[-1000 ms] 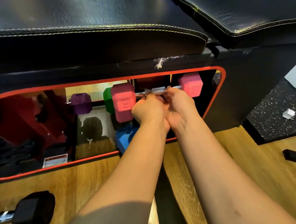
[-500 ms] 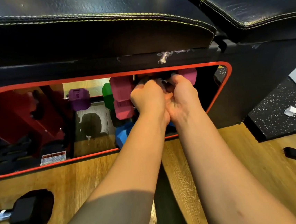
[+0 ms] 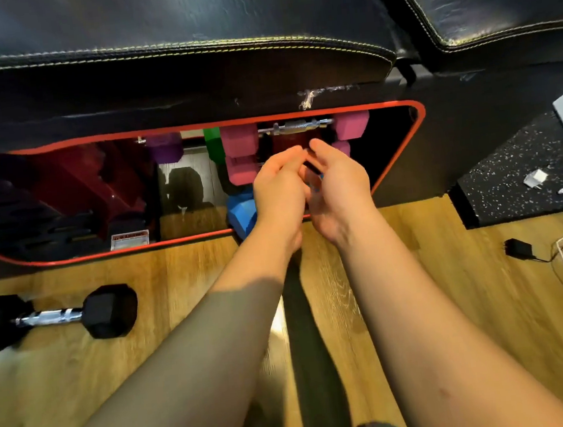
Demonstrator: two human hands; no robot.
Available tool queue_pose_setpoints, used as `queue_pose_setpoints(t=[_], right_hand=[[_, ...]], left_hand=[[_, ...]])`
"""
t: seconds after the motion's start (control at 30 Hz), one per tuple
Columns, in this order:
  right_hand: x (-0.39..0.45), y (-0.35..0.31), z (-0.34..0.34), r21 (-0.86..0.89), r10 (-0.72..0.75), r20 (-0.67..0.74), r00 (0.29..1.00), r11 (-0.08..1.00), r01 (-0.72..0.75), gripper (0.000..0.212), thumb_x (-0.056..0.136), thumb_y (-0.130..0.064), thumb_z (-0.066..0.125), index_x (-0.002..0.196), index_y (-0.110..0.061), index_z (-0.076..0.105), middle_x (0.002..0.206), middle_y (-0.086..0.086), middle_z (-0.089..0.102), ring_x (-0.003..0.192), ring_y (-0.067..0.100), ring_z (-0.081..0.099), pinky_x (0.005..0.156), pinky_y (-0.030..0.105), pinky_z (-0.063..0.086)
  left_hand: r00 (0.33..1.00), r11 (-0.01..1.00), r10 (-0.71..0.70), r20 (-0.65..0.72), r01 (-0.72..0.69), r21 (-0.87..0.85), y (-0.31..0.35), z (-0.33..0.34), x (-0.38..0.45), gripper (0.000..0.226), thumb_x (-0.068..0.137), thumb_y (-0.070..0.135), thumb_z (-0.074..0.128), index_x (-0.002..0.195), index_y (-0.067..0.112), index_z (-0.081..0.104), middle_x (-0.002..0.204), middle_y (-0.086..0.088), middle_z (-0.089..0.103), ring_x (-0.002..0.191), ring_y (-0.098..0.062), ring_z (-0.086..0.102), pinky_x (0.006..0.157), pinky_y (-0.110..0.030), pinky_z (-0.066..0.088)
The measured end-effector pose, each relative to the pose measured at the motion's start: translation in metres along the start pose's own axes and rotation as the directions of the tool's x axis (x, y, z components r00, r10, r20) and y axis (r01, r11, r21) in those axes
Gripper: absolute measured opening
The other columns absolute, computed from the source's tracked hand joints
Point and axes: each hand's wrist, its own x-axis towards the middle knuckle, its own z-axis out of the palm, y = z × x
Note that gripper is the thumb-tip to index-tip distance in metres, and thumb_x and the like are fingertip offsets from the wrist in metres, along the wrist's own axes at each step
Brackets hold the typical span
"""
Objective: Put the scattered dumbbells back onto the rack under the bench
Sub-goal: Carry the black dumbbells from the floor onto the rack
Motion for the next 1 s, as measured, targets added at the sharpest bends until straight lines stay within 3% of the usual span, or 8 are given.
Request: queue_pose_setpoints(t=[0.1,0.17,0.3,0.47,0.57,0.7,0.9,1.0], right_hand=[[-0.055,-0.026,0.005,-0.114,0.019,-0.002,1.0,0.993,-0.019,0.015,0.099,-0.017,0.055,0.099,-0.009,0.068,0.073,0.003,0.055,0.064,0.015,0.049,0.061,0.03,0.041],[-0.089,-0.045,0.012,-0.205,-0.005,0.058,0.998,0.979,0.017,0.013,0.099,-0.015,0.053,0.101,-0.007,0.063,0.08,0.01,0.056,0.067,0.023,0.049,0.053,0.03,0.037],[-0.162,-0.09,0.02,-0.458,-0.087,0.102,0.991,0.88,0.124,0.021,0.1,-0.014,0.053,0.113,-0.006,0.067,0.098,0.01,0.069,0.082,0.023,0.064,0.066,0.039,0.055],[-0.259,-0.149,0.026,-0.666,-0.136,0.208,0.969,0.706,0.242,0.023,0.096,-0.012,0.054,0.115,-0.012,0.068,0.103,-0.001,0.066,0.095,0.015,0.063,0.094,0.042,0.056],[-0.32,-0.168,0.019,-0.726,-0.155,0.283,0.947,0.61,0.317,0.022,0.097,-0.013,0.055,0.116,-0.012,0.067,0.103,-0.003,0.064,0.091,0.016,0.061,0.083,0.037,0.054],[-0.401,-0.174,-0.001,-0.769,-0.247,0.351,0.903,0.474,0.428,0.026,0.098,-0.009,0.055,0.121,-0.004,0.064,0.117,0.007,0.063,0.103,0.013,0.056,0.074,0.004,0.039],[-0.535,-0.153,-0.04,-0.788,-0.352,0.282,0.892,0.446,0.425,0.026,0.098,-0.012,0.056,0.122,-0.007,0.063,0.122,0.011,0.061,0.101,0.007,0.054,0.075,0.0,0.037],[-0.593,-0.139,-0.059,-0.819,-0.373,0.258,0.891,0.405,0.406,0.025,0.099,-0.019,0.055,0.123,-0.014,0.062,0.123,0.004,0.059,0.085,0.001,0.051,0.079,0.009,0.044]], left_hand=[[1.0,0.991,-0.009,0.0,0.009,0.136,0.036,-0.005,-0.05,0.039,0.097,0.024,0.055,0.122,-0.005,0.059,0.132,-0.033,0.053,0.125,-0.051,0.047,0.103,-0.06,0.04],[1.0,0.97,0.027,-0.015,-0.023,0.242,0.062,-0.007,-0.08,0.037,0.097,0.027,0.055,0.118,-0.003,0.062,0.124,-0.032,0.059,0.117,-0.049,0.055,0.098,-0.057,0.047],[0.996,0.873,0.086,0.007,-0.078,0.482,0.12,-0.005,-0.156,0.023,0.097,0.022,0.056,0.111,0.008,0.068,0.096,-0.004,0.07,0.094,-0.025,0.068,0.085,-0.036,0.055],[0.994,0.74,0.098,0.04,-0.1,0.665,0.179,-0.015,-0.248,0.025,0.095,0.023,0.061,0.118,0.014,0.066,0.103,0.004,0.067,0.095,-0.012,0.063,0.093,-0.033,0.053],[0.989,0.678,0.097,0.112,-0.148,0.72,0.206,-0.025,-0.312,0.029,0.096,0.021,0.059,0.123,0.013,0.061,0.112,-0.001,0.066,0.104,-0.017,0.064,0.094,-0.032,0.051],[0.965,0.624,0.09,0.245,-0.246,0.742,0.226,-0.048,-0.387,0.033,0.096,0.021,0.06,0.128,0.017,0.058,0.13,-0.003,0.061,0.119,-0.019,0.057,0.099,-0.032,0.046],[0.88,0.473,0.037,0.474,-0.433,0.767,0.245,-0.088,-0.498,0.037,0.092,0.032,0.059,0.128,0.027,0.056,0.133,0.005,0.057,0.124,-0.014,0.051,0.102,-0.034,0.043],[0.837,0.391,-0.005,0.548,-0.503,0.771,0.251,-0.103,-0.548,0.038,0.092,0.039,0.056,0.129,0.031,0.054,0.133,0.008,0.055,0.121,-0.012,0.052,0.1,-0.035,0.044]])
